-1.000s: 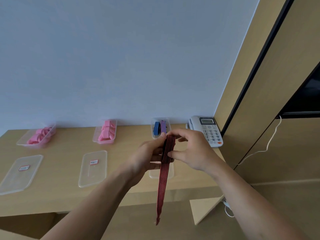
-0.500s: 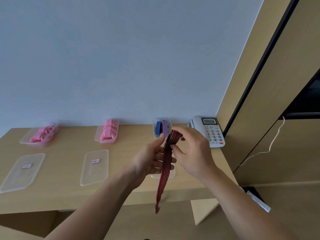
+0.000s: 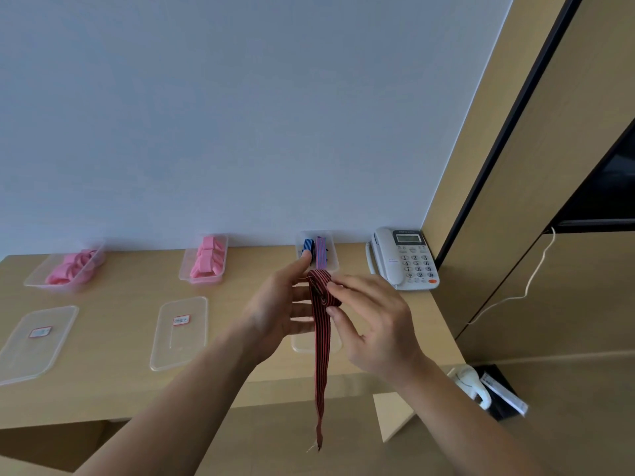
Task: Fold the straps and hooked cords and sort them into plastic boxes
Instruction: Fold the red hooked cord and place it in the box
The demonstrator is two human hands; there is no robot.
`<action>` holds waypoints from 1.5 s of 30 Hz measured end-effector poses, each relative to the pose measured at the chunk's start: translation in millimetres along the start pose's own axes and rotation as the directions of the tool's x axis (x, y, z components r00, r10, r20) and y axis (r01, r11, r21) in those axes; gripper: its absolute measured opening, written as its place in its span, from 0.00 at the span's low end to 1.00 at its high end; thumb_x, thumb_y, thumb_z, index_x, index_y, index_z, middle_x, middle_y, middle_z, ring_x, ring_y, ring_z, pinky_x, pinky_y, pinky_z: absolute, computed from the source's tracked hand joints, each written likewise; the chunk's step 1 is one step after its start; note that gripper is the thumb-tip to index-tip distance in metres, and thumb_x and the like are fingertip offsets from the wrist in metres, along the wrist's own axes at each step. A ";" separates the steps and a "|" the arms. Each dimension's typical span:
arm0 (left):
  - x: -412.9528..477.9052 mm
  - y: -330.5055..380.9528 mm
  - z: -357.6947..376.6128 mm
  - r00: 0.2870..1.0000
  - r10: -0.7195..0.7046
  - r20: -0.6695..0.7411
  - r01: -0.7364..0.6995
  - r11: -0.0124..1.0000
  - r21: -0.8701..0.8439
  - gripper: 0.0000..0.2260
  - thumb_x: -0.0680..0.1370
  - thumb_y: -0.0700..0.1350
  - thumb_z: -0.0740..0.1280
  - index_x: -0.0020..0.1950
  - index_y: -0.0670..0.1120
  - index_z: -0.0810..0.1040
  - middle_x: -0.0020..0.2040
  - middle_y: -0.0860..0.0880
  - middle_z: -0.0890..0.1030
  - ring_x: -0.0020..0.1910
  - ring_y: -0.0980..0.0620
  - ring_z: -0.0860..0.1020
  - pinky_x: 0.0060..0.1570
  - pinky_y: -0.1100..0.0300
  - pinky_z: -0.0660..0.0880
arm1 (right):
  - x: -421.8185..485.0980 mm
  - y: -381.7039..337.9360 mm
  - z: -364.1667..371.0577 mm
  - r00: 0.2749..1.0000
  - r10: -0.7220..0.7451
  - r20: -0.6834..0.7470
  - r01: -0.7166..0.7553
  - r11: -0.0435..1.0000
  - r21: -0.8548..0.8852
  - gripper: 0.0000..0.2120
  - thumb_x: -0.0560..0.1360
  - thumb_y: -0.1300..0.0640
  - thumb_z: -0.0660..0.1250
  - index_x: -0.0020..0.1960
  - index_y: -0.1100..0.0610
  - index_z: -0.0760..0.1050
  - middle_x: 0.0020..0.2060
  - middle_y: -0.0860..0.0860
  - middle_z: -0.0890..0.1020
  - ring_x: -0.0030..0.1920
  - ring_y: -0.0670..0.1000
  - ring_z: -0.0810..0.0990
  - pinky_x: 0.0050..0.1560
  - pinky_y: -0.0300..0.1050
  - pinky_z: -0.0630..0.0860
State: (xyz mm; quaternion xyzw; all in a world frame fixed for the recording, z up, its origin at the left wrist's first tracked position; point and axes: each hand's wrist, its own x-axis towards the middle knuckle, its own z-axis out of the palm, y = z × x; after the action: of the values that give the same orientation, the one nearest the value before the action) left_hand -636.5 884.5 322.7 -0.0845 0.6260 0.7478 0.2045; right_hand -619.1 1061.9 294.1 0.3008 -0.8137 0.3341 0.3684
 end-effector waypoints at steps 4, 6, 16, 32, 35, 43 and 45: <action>0.5 4.0 0.8 1.000 0.010 -0.006 -0.010 1.000 -0.005 0.15 0.79 0.60 0.68 0.43 0.52 0.87 0.47 0.47 0.86 0.43 0.47 0.85 0.50 0.49 0.80 | -10.1 -3.1 3.2 1.000 0.000 0.027 0.000 1.000 -0.018 0.10 0.71 0.65 0.75 0.52 0.63 0.84 0.52 0.55 0.83 0.51 0.57 0.81 0.53 0.49 0.77; 0.5 4.5 0.1 0.999 0.045 0.007 -0.045 0.999 -0.008 0.11 0.80 0.54 0.70 0.52 0.48 0.85 0.50 0.46 0.87 0.45 0.47 0.85 0.45 0.52 0.81 | -14.0 -3.8 5.8 1.000 -0.004 0.025 0.005 0.999 -0.043 0.09 0.72 0.65 0.74 0.51 0.62 0.84 0.52 0.56 0.83 0.51 0.57 0.81 0.54 0.48 0.77; -6.8 5.0 7.5 0.986 0.169 0.010 -0.169 0.981 0.096 0.12 0.83 0.39 0.66 0.67 0.47 0.76 0.50 0.45 0.88 0.48 0.45 0.85 0.44 0.53 0.83 | 9.6 -7.6 -4.6 0.967 0.224 0.120 -0.235 0.969 0.080 0.14 0.69 0.64 0.76 0.54 0.56 0.81 0.47 0.46 0.82 0.48 0.50 0.79 0.48 0.46 0.76; -15.4 -10.6 16.3 0.994 0.069 0.084 -0.075 0.995 0.070 0.23 0.77 0.67 0.63 0.57 0.52 0.85 0.55 0.43 0.87 0.49 0.44 0.86 0.47 0.54 0.78 | 55.1 12.2 -26.5 0.722 0.511 0.467 -0.688 0.603 0.403 0.21 0.61 0.67 0.80 0.51 0.54 0.83 0.44 0.55 0.86 0.47 0.58 0.83 0.51 0.57 0.80; -14.9 -13.0 16.8 0.996 0.044 0.074 -0.047 0.998 0.040 0.22 0.78 0.66 0.64 0.56 0.50 0.85 0.54 0.41 0.87 0.49 0.42 0.87 0.51 0.49 0.80 | 52.3 12.1 -26.2 0.752 0.498 0.433 -0.654 0.650 0.388 0.23 0.62 0.69 0.80 0.54 0.55 0.81 0.45 0.52 0.85 0.46 0.53 0.83 0.48 0.48 0.80; -15.7 -15.5 21.9 0.996 -0.090 0.015 0.089 0.994 0.061 0.27 0.80 0.66 0.61 0.57 0.43 0.84 0.52 0.42 0.88 0.50 0.43 0.87 0.43 0.56 0.81 | 43.5 5.9 -21.0 0.845 0.466 0.262 -0.532 0.774 0.343 0.25 0.64 0.71 0.77 0.57 0.53 0.80 0.44 0.44 0.83 0.44 0.49 0.83 0.47 0.45 0.82; -15.5 -15.6 24.3 0.995 -0.103 0.010 0.102 0.993 0.060 0.30 0.79 0.68 0.61 0.58 0.42 0.83 0.51 0.43 0.88 0.49 0.43 0.87 0.42 0.56 0.81 | 41.0 4.5 -19.6 0.878 0.421 0.227 -0.475 0.823 0.310 0.26 0.65 0.72 0.75 0.59 0.54 0.80 0.47 0.44 0.84 0.45 0.50 0.83 0.47 0.46 0.82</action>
State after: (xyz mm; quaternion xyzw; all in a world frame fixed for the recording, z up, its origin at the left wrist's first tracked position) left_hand -612.9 907.1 319.4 -0.1054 0.6415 0.7178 0.2491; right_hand -637.0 1069.7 335.4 0.1865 -0.8123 0.5300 0.1569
